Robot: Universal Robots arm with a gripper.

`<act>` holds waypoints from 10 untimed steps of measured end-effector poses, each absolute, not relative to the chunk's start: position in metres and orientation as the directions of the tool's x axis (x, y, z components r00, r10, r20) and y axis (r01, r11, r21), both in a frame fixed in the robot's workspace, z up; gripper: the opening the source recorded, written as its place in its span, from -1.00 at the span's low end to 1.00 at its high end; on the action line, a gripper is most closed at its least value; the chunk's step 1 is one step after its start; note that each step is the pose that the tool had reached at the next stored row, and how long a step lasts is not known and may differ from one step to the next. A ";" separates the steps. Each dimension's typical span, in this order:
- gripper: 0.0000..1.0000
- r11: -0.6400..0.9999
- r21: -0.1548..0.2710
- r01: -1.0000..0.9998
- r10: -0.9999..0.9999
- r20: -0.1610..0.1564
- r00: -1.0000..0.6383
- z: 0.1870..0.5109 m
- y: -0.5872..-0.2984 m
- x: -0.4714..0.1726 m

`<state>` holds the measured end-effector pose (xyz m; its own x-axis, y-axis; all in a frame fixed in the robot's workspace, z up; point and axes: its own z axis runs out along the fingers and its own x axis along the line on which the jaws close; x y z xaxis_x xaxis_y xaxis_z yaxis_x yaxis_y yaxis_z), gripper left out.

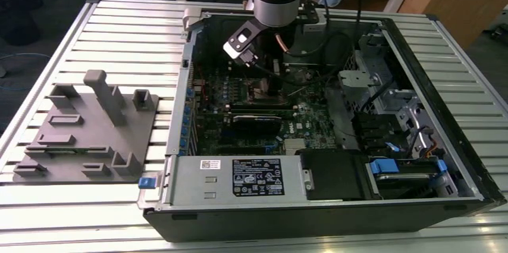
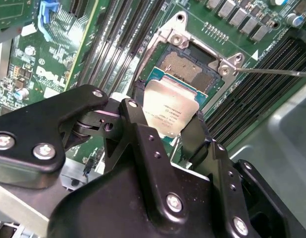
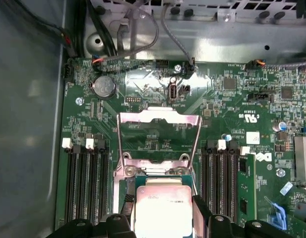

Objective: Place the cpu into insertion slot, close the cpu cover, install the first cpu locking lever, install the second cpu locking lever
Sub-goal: 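Place the cpu into insertion slot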

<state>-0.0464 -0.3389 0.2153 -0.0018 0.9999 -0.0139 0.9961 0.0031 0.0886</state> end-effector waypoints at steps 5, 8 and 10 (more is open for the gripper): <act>0.08 0.003 0.089 0.996 1.000 -0.014 -0.002 0.213 -0.338 -0.048; 0.08 0.003 0.089 0.996 1.000 -0.013 -0.002 0.212 -0.336 -0.051; 0.08 0.003 0.089 0.996 1.000 -0.013 -0.002 0.211 -0.335 -0.053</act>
<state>-0.0525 -0.3348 0.2107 -0.0017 0.9999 -0.0130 0.9961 0.0029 0.0887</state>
